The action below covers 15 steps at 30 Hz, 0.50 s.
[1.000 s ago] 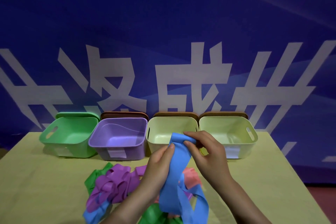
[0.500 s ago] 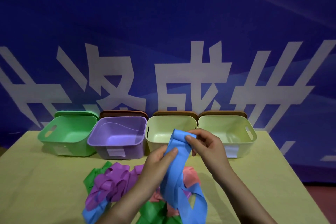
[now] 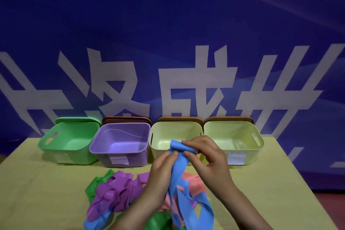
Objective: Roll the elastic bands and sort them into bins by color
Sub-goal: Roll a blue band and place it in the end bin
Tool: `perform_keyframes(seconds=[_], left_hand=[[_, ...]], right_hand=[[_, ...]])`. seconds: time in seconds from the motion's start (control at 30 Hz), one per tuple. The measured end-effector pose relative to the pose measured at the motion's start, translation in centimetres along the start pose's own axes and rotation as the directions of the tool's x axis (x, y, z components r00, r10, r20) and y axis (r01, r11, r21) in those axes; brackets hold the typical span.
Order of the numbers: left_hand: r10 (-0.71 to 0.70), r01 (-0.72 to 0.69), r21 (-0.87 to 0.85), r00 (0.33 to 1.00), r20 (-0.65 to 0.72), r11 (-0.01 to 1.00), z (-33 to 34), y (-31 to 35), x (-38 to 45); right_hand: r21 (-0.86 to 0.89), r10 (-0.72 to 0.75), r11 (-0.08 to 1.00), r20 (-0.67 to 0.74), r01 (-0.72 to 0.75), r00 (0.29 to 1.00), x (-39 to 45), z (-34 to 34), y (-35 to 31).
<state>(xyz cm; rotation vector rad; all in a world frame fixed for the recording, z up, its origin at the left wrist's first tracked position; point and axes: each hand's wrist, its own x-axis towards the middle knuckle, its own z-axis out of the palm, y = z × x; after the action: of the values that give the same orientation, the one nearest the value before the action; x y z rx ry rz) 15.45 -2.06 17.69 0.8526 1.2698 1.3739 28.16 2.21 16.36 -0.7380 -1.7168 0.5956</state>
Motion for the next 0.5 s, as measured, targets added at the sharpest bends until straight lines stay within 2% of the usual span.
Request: perform_keyframes(seconds=[0.17, 0.37, 0.43, 0.5], left_hand=[[-0.068, 0.066, -0.066, 0.997, -0.033, 0.996, -0.3, 0.1, 0.4], [-0.148, 0.166, -0.257, 0.985, 0.088, 0.952, -1.0, 0.0, 0.7], [-0.132, 0.167, -0.276, 0.981, 0.143, 0.946, -0.9, 0.4, 0.7], [-0.111, 0.140, -0.249, 0.986, 0.125, 0.958, -0.9, 0.5, 0.9]], right_hand=[[-0.005, -0.009, 1.000, 0.145, 0.010, 0.989, 0.6, -0.5, 0.2], [-0.120, -0.053, 0.988, 0.316, 0.096, 0.947, 1.4, -1.1, 0.7], [-0.128, -0.034, 0.988, 0.358, 0.084, 0.933, 1.6, -1.3, 0.8], [-0.137, -0.031, 0.987, 0.384, 0.090, 0.923, 1.7, -1.4, 0.8]])
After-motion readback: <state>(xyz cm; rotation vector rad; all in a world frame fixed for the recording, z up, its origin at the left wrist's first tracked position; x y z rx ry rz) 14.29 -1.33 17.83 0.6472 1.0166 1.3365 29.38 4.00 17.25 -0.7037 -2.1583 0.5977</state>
